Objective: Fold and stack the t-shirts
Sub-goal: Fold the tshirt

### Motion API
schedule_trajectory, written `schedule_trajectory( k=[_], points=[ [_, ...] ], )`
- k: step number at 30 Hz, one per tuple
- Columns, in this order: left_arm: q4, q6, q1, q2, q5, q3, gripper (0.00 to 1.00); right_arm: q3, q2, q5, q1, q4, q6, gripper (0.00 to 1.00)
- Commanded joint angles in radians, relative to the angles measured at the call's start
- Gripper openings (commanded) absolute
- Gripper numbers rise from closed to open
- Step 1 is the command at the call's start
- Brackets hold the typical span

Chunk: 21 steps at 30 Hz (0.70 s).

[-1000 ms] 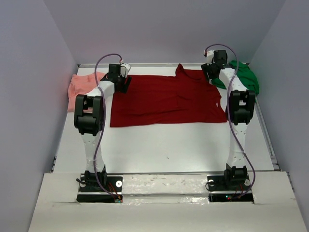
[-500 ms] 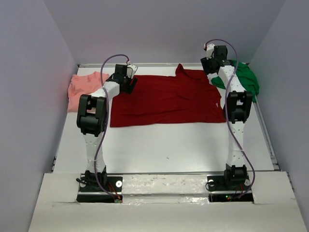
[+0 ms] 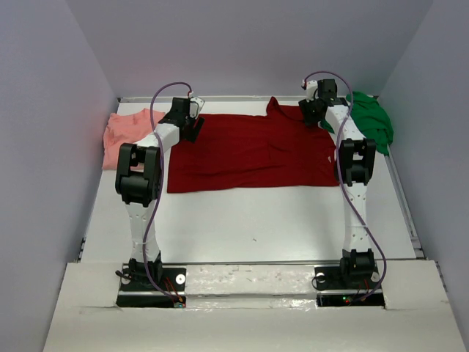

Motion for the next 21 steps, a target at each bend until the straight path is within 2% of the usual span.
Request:
schedule_trajectory(
  k=[1,3,8,10,15,18,19,21],
  points=[
    [0.017,0.000,0.002,-0.009,-0.017,0.031,0.86,-0.023,-0.010,-0.018,0.007,0.005,0.004,0.54],
    [0.017,0.003,0.001,-0.014,-0.017,0.025,0.86,-0.019,-0.003,-0.011,0.007,0.003,0.006,0.50],
    [0.017,0.005,0.001,-0.027,-0.019,0.009,0.86,0.000,0.017,0.041,0.007,0.005,0.011,0.50],
    [0.019,0.008,0.001,-0.027,-0.020,0.008,0.86,-0.005,0.016,0.040,0.007,0.008,0.011,0.44],
    [0.019,0.011,0.001,-0.024,-0.025,0.012,0.86,0.003,0.017,0.054,0.007,0.008,0.003,0.47],
    [0.017,0.015,0.001,-0.015,-0.038,0.020,0.86,-0.002,0.014,0.063,0.007,0.010,-0.002,0.46],
    [0.016,0.018,0.001,-0.007,-0.045,0.025,0.86,-0.005,0.011,0.064,0.007,0.010,-0.005,0.40],
    [0.020,0.020,0.002,0.000,-0.072,0.034,0.86,-0.005,0.013,0.072,0.007,0.010,-0.005,0.40]
  ],
)
